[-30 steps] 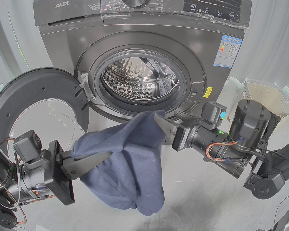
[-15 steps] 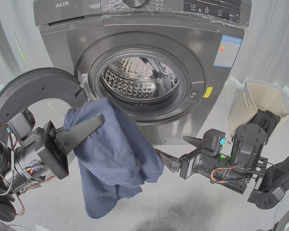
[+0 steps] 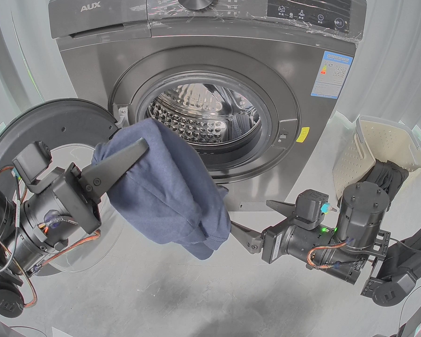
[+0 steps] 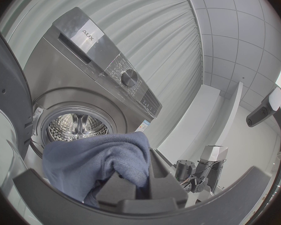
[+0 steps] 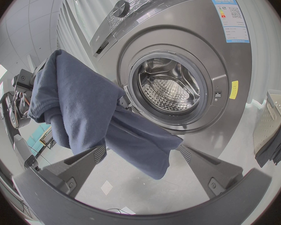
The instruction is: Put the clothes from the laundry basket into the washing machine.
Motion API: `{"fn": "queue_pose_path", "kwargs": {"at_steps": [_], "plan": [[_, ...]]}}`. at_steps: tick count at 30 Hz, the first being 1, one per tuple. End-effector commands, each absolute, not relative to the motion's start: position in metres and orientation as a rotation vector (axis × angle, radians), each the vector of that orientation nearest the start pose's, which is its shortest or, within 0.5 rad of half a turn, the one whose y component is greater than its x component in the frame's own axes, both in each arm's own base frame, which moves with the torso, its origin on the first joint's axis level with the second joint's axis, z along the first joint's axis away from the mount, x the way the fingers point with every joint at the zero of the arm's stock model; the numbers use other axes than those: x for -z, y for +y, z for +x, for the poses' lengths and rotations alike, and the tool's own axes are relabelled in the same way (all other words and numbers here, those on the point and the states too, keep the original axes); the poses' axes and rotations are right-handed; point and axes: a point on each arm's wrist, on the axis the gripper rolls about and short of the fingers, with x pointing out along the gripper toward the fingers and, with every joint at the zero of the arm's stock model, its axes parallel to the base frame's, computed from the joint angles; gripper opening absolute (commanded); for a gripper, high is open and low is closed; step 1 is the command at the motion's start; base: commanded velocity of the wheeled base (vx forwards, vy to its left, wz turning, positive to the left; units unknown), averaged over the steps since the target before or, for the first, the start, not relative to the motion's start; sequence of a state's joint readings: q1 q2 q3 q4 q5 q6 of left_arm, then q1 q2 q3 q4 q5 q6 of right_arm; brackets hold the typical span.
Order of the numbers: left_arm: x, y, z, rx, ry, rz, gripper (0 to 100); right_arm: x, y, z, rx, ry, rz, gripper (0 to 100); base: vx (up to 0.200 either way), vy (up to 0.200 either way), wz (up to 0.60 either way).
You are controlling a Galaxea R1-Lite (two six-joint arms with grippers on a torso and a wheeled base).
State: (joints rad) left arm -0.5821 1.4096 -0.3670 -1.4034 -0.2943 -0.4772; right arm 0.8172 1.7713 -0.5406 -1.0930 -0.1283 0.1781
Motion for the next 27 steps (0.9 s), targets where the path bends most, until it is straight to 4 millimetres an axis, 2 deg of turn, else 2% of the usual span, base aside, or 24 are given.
{"fn": "queue_pose_path", "kwargs": {"at_steps": [1,14,22,27], "plan": [[-0.218,-0.116,0.165,0.940,-0.152,-0.493,0,-0.141,0.210,0.201,-0.676,0.183,0.110,100,0.000,0.000,0.00],[-0.208,-0.120,0.175,0.912,-0.114,-0.487,0,-0.154,0.194,0.191,-0.733,0.170,0.164,100,0.000,0.000,0.00],[-0.209,-0.119,0.174,0.912,-0.117,-0.487,0,-0.151,0.203,0.194,-0.749,0.183,0.180,100,0.000,0.000,0.00],[-0.209,-0.119,0.174,0.912,-0.118,-0.488,0,-0.143,0.215,0.207,-0.740,0.203,0.180,100,0.000,0.000,0.00]]}}
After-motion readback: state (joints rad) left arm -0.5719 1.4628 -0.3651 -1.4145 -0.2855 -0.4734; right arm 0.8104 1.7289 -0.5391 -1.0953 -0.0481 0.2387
